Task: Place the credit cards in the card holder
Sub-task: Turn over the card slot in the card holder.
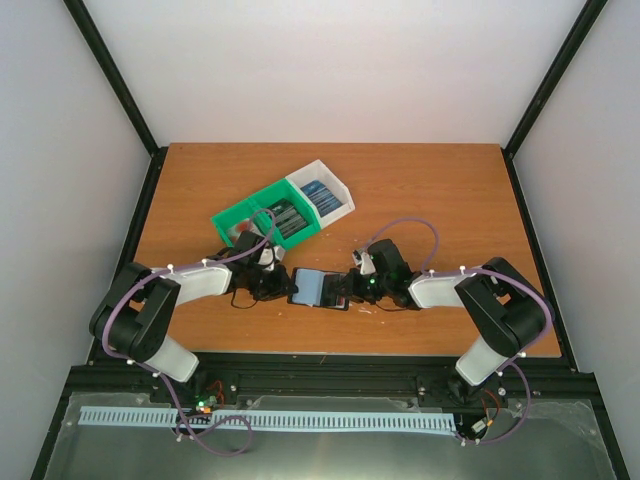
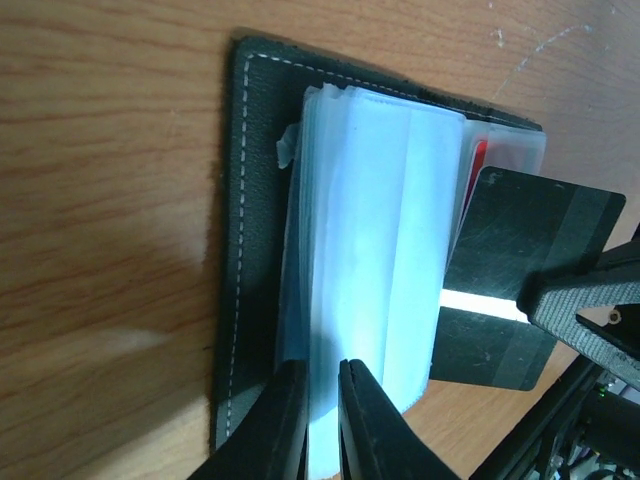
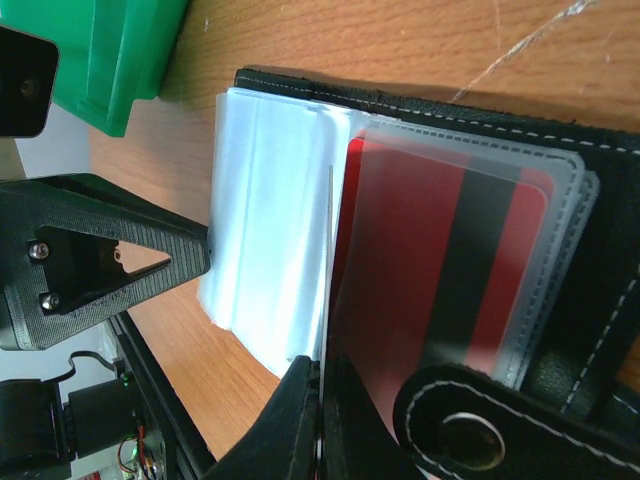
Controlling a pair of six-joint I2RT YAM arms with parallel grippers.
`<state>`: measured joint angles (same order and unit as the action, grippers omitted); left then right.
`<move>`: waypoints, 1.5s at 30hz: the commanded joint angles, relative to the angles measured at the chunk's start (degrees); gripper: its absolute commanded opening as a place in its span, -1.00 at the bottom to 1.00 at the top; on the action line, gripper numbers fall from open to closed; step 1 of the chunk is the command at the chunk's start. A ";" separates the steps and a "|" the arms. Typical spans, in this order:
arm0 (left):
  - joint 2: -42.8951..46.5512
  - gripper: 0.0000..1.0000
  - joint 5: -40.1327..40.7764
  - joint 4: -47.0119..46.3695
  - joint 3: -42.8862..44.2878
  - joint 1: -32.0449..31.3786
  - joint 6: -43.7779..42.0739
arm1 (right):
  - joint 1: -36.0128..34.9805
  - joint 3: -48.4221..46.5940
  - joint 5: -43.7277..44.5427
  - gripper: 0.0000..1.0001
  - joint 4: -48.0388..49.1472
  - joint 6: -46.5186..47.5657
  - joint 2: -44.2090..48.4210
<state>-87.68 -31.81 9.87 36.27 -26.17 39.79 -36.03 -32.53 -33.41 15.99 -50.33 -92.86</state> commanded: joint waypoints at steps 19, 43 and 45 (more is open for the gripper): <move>2.67 -0.95 -3.13 1.01 2.86 -0.35 -3.99 | 0.30 -0.82 3.00 -0.94 -2.54 2.49 2.83; 2.36 -0.66 -1.84 6.71 6.74 -0.36 -12.16 | 0.26 -0.69 2.76 -0.94 -2.23 2.78 2.60; 2.23 -0.66 -2.94 6.53 6.64 -0.37 -12.61 | 0.26 -0.58 2.66 -0.94 -2.20 2.69 2.60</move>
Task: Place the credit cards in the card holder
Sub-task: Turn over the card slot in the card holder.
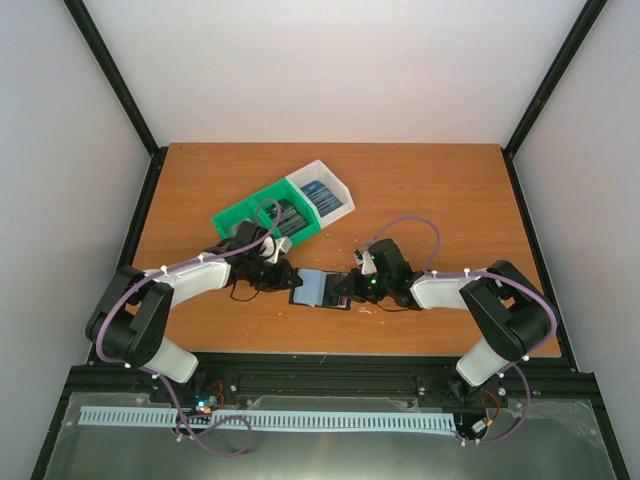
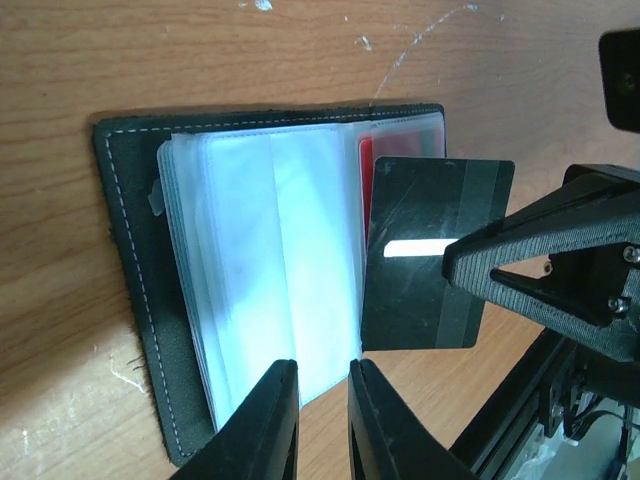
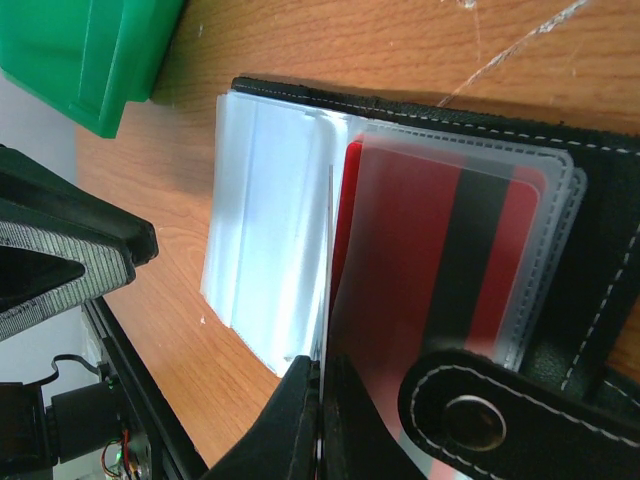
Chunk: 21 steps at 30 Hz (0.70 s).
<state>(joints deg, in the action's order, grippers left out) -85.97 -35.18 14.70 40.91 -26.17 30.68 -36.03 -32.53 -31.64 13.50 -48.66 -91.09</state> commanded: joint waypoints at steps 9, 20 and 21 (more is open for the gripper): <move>-2.48 -0.41 2.22 1.49 0.79 -0.37 -0.73 | 0.31 -0.78 0.74 -0.94 0.48 0.94 0.52; -3.49 -0.47 1.74 1.21 -0.51 -0.37 -0.01 | 0.26 -1.04 0.45 -0.94 0.91 0.78 -0.30; -3.57 -0.47 1.89 1.36 -0.52 -0.37 -0.08 | 0.22 -1.04 0.46 -0.94 0.97 0.69 -0.27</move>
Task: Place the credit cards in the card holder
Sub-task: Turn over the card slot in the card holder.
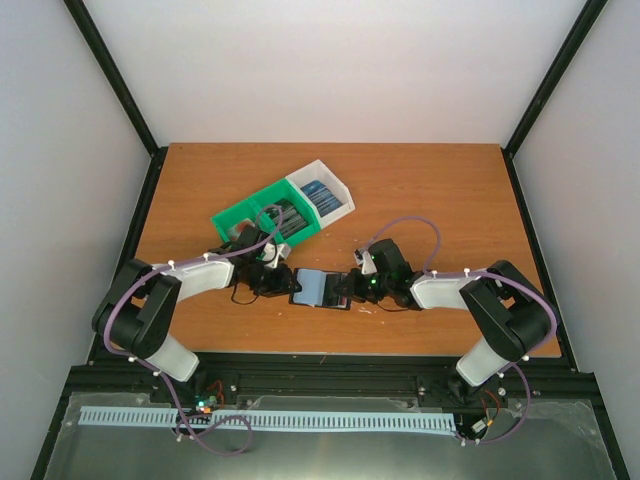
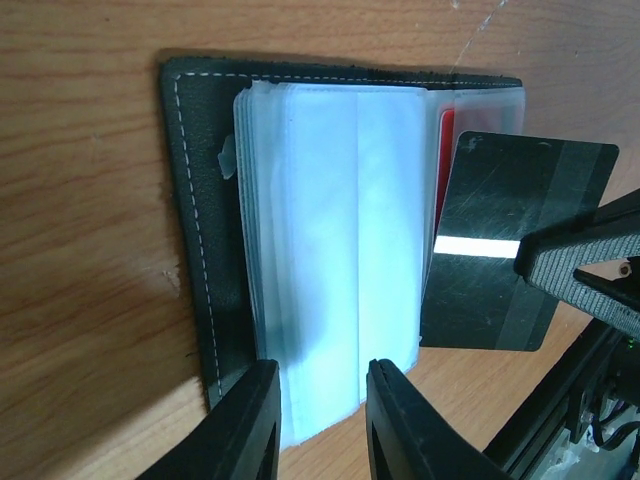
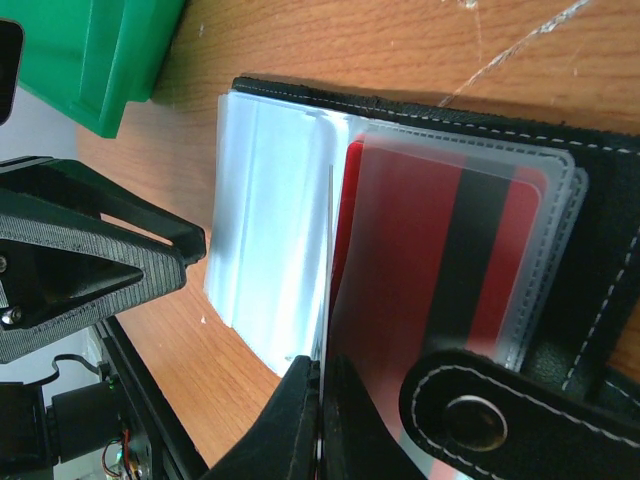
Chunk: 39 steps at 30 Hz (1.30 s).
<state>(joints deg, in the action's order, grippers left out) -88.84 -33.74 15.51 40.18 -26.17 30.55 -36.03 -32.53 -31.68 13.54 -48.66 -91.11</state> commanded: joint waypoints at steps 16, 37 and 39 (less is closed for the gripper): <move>-1.15 -0.66 -1.40 -0.04 -0.19 -0.37 0.44 | 0.30 -0.60 0.44 -0.94 1.48 0.41 -0.56; -1.38 -0.86 -5.11 -2.67 -0.10 -0.37 1.45 | 0.30 0.10 0.44 -0.94 1.94 0.31 -0.10; -0.85 -0.94 -3.31 -1.20 0.75 -0.37 0.42 | 0.26 0.06 0.63 -0.94 1.61 0.54 0.12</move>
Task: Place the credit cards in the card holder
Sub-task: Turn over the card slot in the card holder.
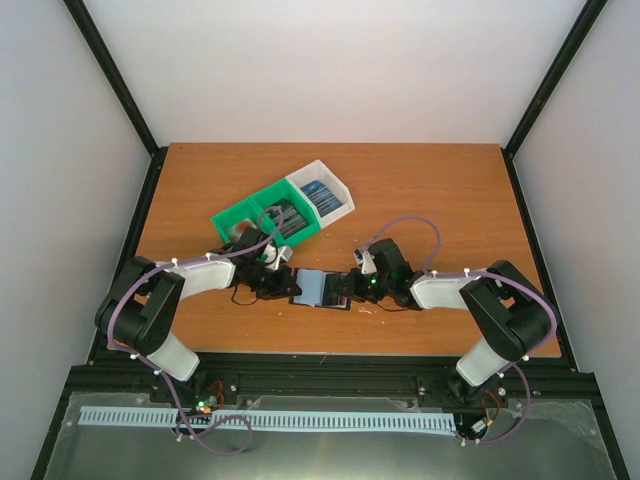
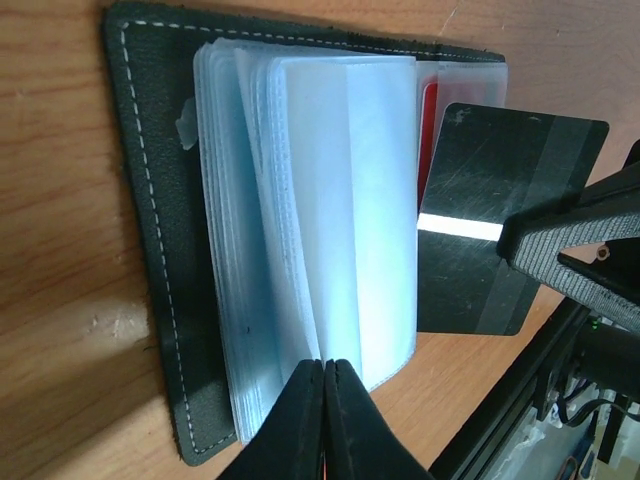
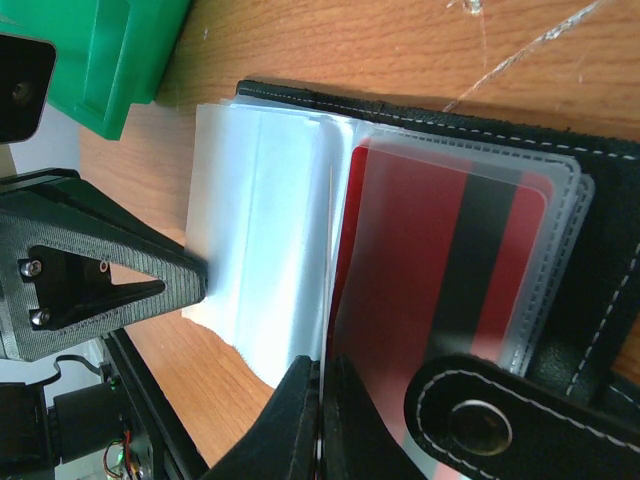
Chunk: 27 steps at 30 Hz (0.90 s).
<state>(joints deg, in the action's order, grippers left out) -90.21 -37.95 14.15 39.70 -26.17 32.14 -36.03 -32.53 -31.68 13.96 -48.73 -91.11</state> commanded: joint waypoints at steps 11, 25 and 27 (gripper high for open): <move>4.29 -0.99 -2.83 1.20 3.38 -0.37 -4.34 | 0.24 -0.81 3.57 -0.94 -3.80 3.24 4.43; -3.91 -0.99 -7.19 -7.33 10.97 -9.26 1.26 | 0.27 -3.61 30.32 -0.94 -27.63 6.73 26.32; -6.45 -0.97 -6.72 -7.82 12.46 -10.56 1.66 | 0.31 -3.91 34.24 -0.94 -31.11 6.87 29.45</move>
<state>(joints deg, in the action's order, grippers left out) -92.84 -44.27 10.17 48.42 -34.41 32.16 -35.99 -34.65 -9.61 -7.42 -43.42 -66.89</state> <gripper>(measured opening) 0.021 0.032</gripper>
